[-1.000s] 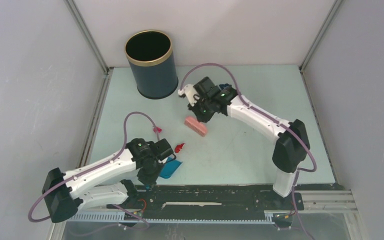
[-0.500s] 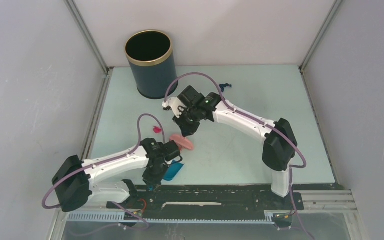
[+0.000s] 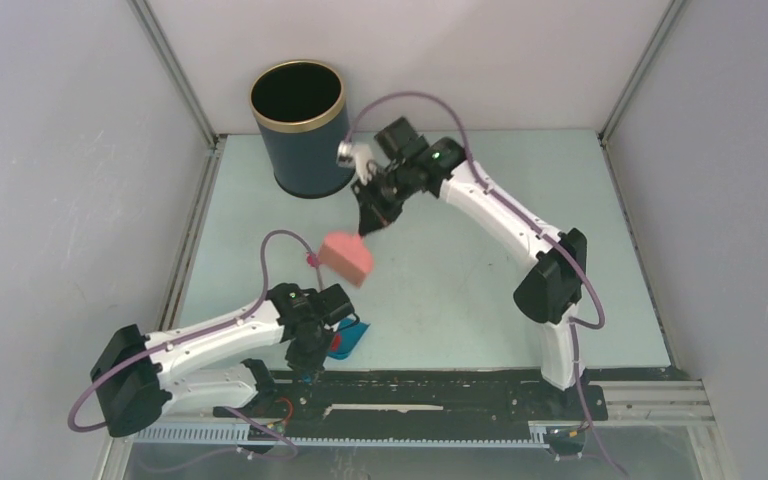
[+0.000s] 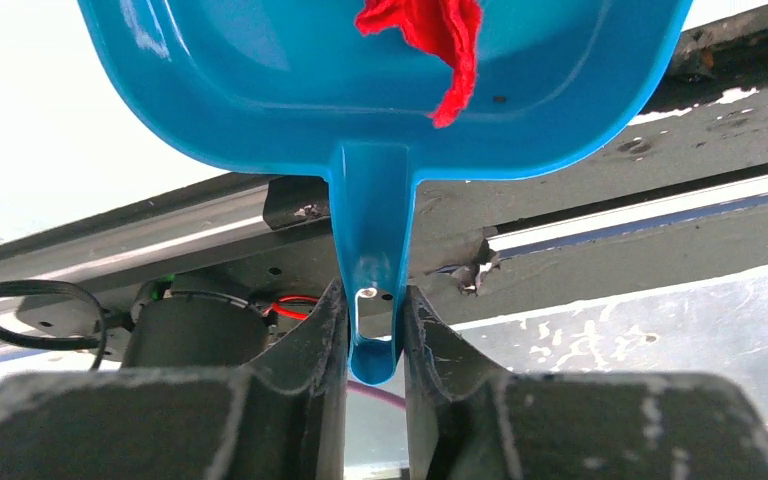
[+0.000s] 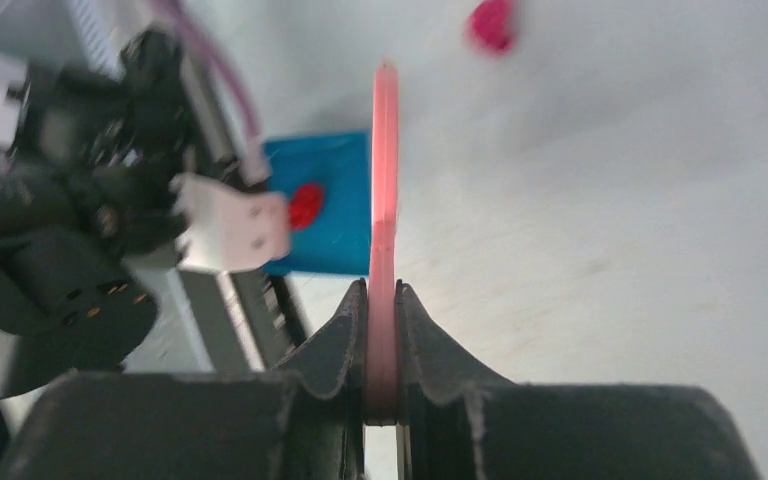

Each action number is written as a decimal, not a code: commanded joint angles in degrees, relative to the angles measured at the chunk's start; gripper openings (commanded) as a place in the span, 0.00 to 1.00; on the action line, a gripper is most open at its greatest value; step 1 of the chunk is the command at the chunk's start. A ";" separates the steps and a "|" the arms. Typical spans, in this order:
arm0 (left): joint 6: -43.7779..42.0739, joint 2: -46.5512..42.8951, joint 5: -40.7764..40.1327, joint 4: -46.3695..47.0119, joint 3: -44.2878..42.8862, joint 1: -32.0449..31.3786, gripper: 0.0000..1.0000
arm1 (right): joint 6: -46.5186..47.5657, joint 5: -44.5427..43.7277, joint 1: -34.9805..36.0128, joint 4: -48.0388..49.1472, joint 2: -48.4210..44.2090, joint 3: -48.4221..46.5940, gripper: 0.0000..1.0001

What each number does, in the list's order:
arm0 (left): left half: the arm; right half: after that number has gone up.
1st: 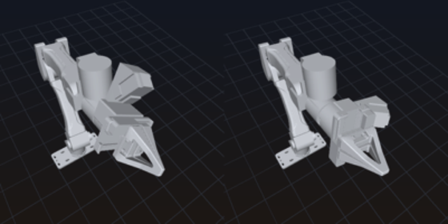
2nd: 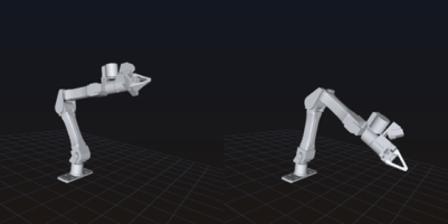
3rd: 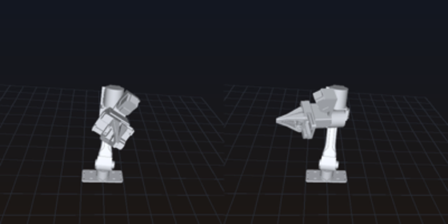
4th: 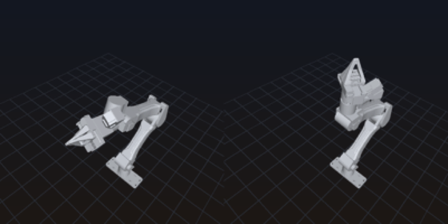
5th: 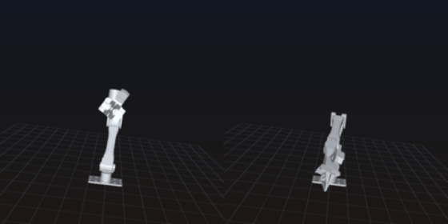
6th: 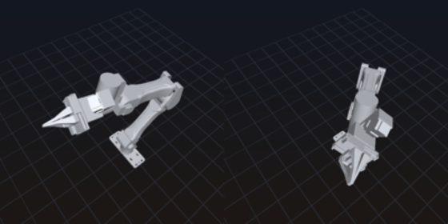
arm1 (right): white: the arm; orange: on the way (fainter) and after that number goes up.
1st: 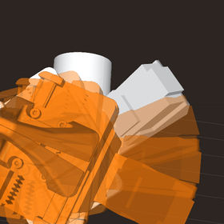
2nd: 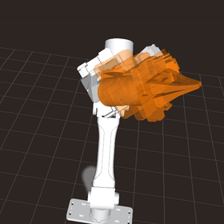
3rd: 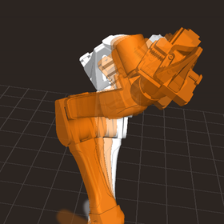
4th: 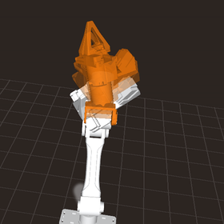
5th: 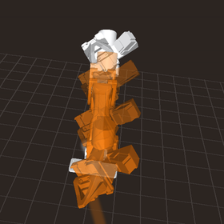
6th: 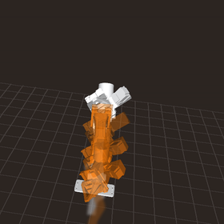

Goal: Sweep away the paper scraps from the table

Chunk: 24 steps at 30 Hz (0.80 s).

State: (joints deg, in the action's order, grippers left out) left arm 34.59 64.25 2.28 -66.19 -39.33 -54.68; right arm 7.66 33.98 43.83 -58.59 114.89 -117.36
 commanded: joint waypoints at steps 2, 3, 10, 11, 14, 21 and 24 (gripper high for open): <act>8.11 -5.04 -0.32 1.08 1.97 -0.17 0.00 | 6.66 -12.31 -1.59 -1.42 3.99 -15.76 0.00; 8.65 -5.37 -0.26 0.80 2.38 -0.17 0.00 | 8.51 -14.77 -1.07 -0.31 4.67 -16.76 0.00; 11.39 -3.89 -2.06 -1.82 2.69 -0.17 0.00 | 22.02 -26.23 3.82 8.98 9.40 -17.90 0.00; 12.17 -4.05 -1.64 -1.37 3.24 -0.17 0.00 | 23.37 -27.38 4.56 10.22 10.01 -17.90 0.00; 15.70 -6.63 1.16 0.52 6.13 -0.17 0.00 | 27.01 -29.51 6.71 13.55 12.44 -17.99 0.00; 17.91 -8.99 1.41 1.06 7.66 0.62 0.00 | 38.38 -33.85 11.51 19.36 20.02 -19.62 0.00; 17.58 -7.75 1.23 1.18 7.26 0.61 0.00 | 42.49 -31.60 12.23 18.00 23.18 -21.62 0.00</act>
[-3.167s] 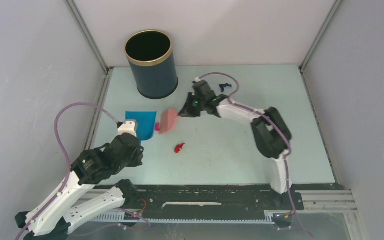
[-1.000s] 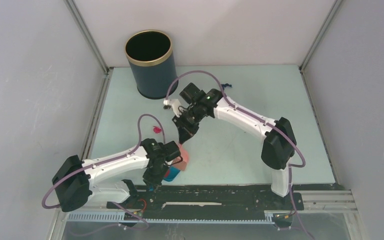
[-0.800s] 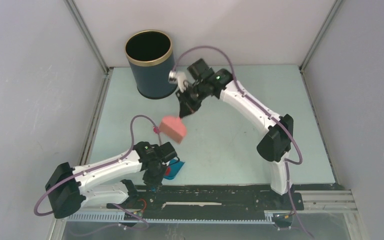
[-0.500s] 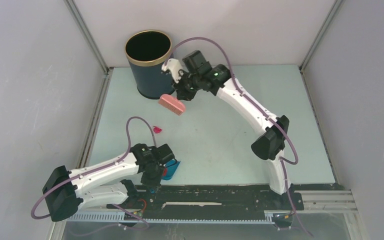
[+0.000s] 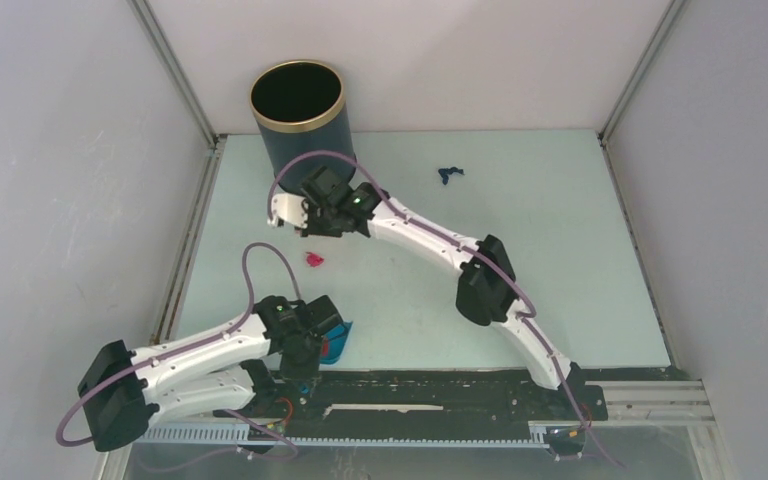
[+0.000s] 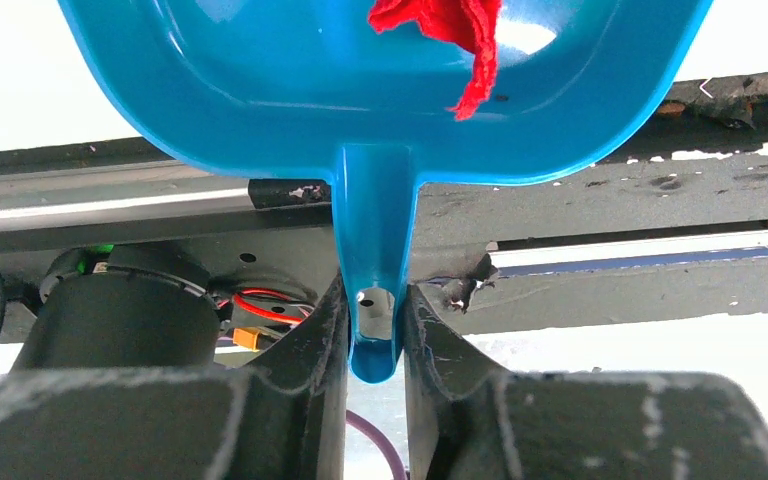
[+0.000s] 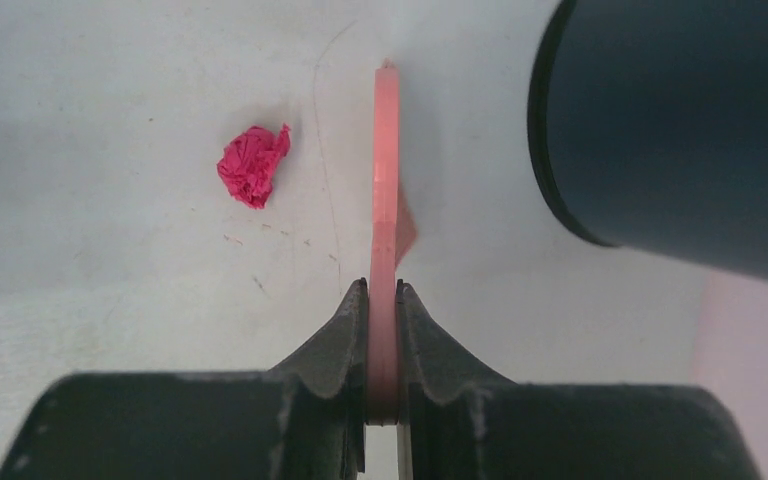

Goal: Sweep away the paper scraps from the table

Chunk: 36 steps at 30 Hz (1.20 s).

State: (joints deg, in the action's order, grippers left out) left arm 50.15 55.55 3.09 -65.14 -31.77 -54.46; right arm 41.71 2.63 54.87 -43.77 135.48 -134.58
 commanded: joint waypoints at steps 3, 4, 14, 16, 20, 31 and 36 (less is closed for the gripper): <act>1.39 2.11 0.59 0.61 -1.08 0.68 0.00 | 10.76 4.11 1.70 -0.77 3.02 -5.31 0.00; 0.97 2.74 0.96 1.12 -1.03 1.00 0.00 | 11.25 5.61 1.85 -2.39 2.66 -5.07 0.00; -3.59 10.30 1.68 4.72 -2.59 2.02 0.00 | 4.52 12.21 2.76 -17.76 -4.96 3.63 0.00; -4.98 11.07 1.44 5.02 -3.25 2.02 0.00 | 0.78 14.22 2.70 -18.47 -7.17 6.86 0.00; -6.69 12.18 -0.57 5.14 -4.89 1.94 0.00 | -6.38 20.45 2.61 -17.88 -11.20 12.99 0.00; -11.89 16.78 -5.36 7.54 -10.90 1.37 0.00 | -24.22 31.82 -1.12 -19.86 -17.08 18.28 0.00; -13.44 22.20 -8.35 10.38 -18.88 -3.05 0.00 | -26.22 28.41 -11.27 -22.96 -25.58 20.57 0.00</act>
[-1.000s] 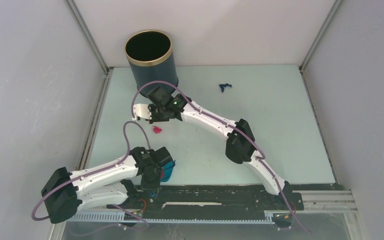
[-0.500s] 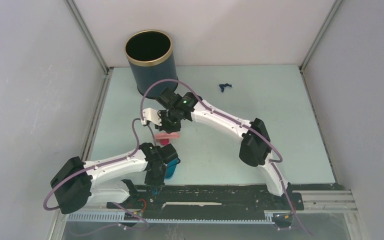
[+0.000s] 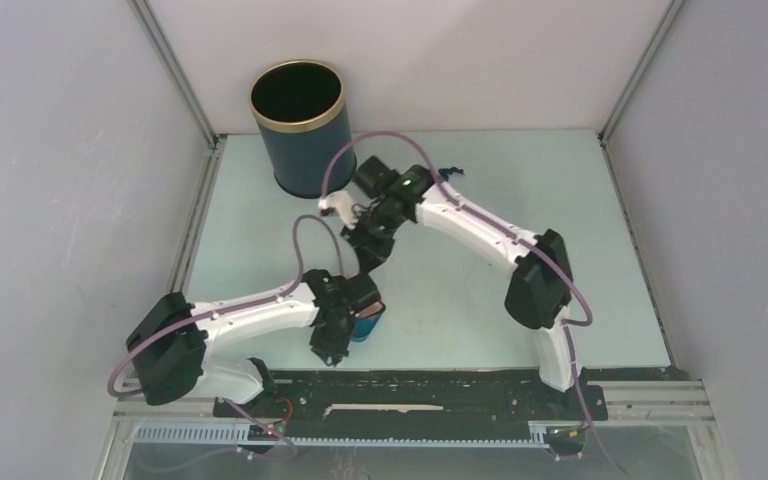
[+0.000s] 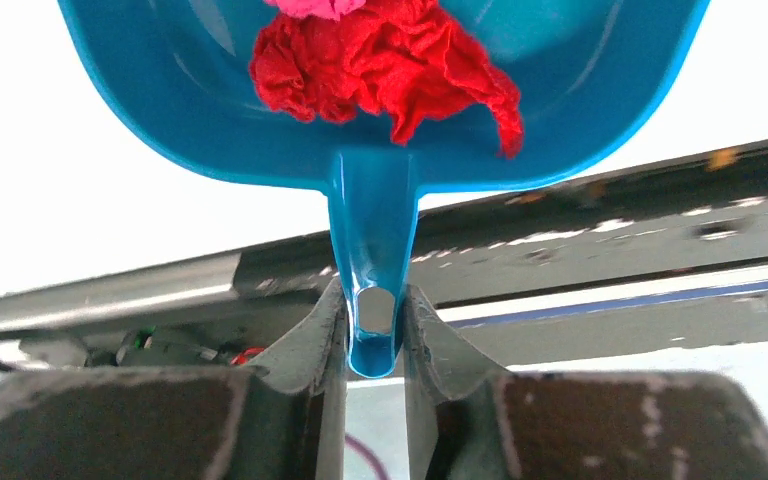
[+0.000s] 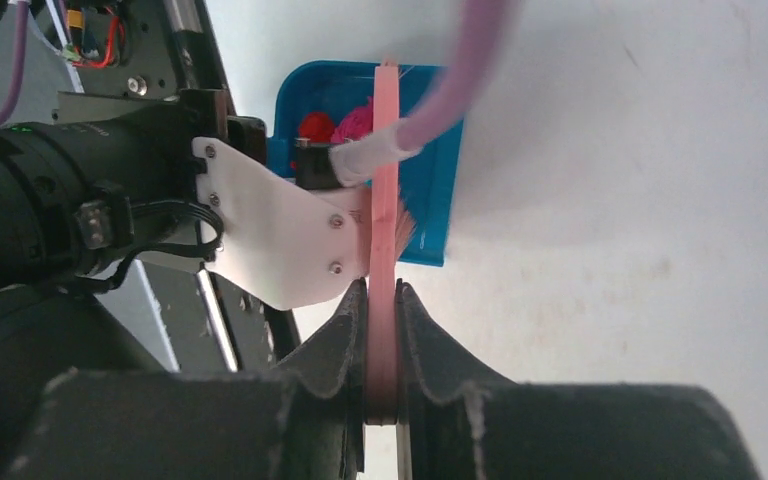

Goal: Sweep away the paper scraps from the table

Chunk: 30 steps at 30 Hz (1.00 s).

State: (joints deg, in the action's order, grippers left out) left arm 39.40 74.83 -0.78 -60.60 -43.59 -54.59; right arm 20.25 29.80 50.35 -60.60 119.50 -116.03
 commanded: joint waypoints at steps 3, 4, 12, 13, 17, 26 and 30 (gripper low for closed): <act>-5.06 6.68 -5.89 8.69 -11.69 -5.31 0.00 | -1.10 -8.04 -11.91 -5.95 -14.26 4.10 0.00; -5.96 8.10 -6.33 9.34 -13.24 -5.79 0.00 | 0.51 -11.22 -13.65 -5.75 -15.30 4.31 0.00; -11.27 25.95 -4.77 1.91 -35.36 -6.06 0.00 | 11.74 -21.61 -27.64 -5.22 -14.03 -2.86 0.00; -11.48 27.59 -4.51 1.21 -37.63 -5.98 0.00 | 12.58 -23.19 -28.77 -4.64 -12.56 -4.92 0.00; -10.48 32.37 0.18 1.37 -41.19 -4.70 0.00 | 15.70 -27.17 -32.00 0.70 -5.96 -12.94 0.00; -10.81 36.67 5.96 1.95 -42.04 -2.98 0.00 | 29.23 -33.32 -31.48 27.01 3.78 -12.20 0.00; -10.57 38.38 5.00 1.43 -43.36 -1.64 0.00 | 36.91 -34.57 -30.67 34.70 10.89 -14.20 0.00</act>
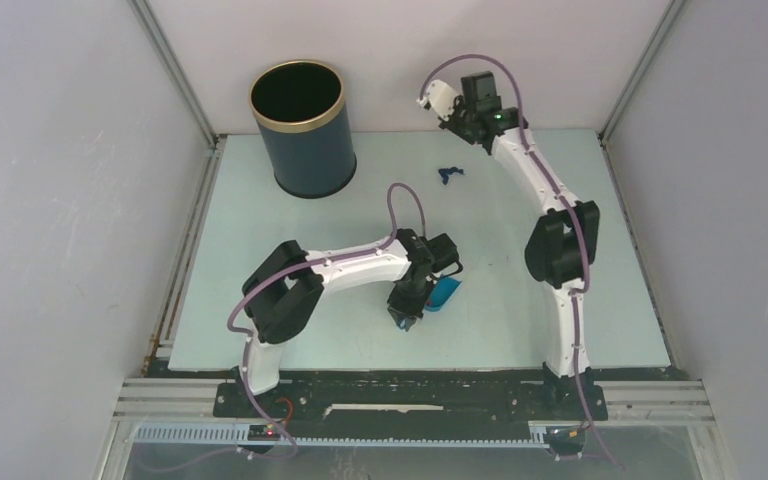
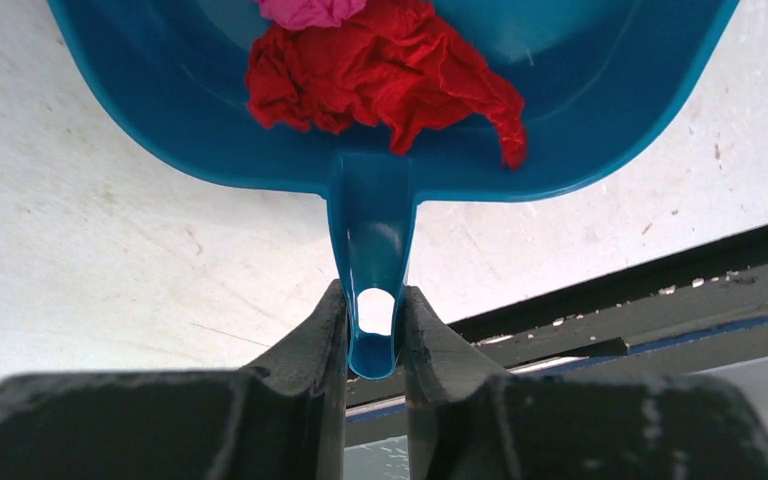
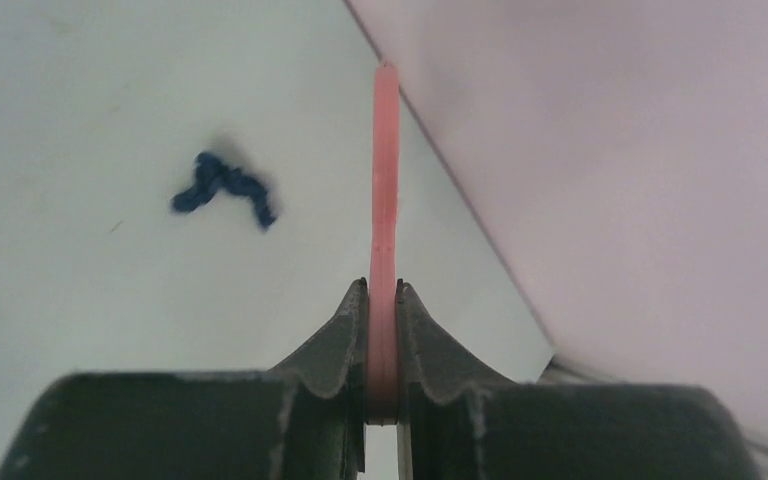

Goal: Sweep away the paper scraps from the table

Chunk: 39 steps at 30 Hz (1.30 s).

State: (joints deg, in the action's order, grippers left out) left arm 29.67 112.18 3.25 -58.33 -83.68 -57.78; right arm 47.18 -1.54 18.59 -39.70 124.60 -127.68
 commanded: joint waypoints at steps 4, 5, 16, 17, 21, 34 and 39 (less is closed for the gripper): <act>-0.63 1.89 1.01 0.26 -3.11 2.75 0.00 | 16.43 -5.79 3.36 11.70 14.20 -9.65 0.00; -0.71 2.02 0.79 0.60 -2.75 2.90 0.00 | 18.02 -6.32 4.04 11.29 15.56 -10.39 0.00; -2.50 2.03 -2.42 1.71 -0.62 4.08 0.00 | 12.65 0.91 8.01 -4.30 9.58 -1.69 0.00; -2.75 2.07 -2.59 1.90 -0.36 4.08 0.00 | 10.65 2.42 8.42 -4.95 7.75 0.46 0.00; -3.08 1.99 -2.31 2.78 0.95 4.07 0.00 | 3.75 6.00 10.56 -10.11 1.14 7.34 0.00; -4.11 2.81 -2.88 4.03 0.63 3.97 0.00 | -19.95 21.18 13.48 -25.33 -12.89 18.05 0.00; -3.94 2.91 -2.72 4.31 0.77 3.99 0.00 | -23.95 25.26 13.49 -29.92 -15.11 18.08 0.00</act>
State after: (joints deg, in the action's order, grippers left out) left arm 26.65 114.63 1.26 -54.81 -81.87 -54.24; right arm 30.15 16.34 31.07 -62.13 114.08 -109.84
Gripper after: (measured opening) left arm 0.231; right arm 0.157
